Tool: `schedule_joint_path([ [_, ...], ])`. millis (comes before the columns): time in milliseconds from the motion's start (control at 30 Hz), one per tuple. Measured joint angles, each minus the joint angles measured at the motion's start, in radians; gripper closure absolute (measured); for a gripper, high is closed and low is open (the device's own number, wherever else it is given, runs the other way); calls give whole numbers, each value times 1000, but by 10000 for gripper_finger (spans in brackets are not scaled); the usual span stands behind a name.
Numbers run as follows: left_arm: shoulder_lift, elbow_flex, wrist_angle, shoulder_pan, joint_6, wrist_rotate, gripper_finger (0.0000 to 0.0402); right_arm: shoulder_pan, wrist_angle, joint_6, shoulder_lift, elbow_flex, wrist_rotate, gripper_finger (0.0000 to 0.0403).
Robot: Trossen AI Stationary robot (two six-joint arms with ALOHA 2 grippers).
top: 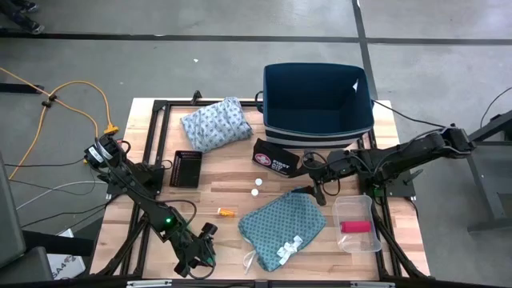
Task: Pick & place medical supplies in basket/bin
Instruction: Put the dark green bandage into the transparent bin
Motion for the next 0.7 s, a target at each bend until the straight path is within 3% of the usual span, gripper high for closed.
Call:
schedule_joint_path([
  [233,0,0,0,0,0,0,246,0,0,0,0,0,0,179],
  [700,-26,0,24,44,31,2,249,0,0,0,0,0,0,179],
])
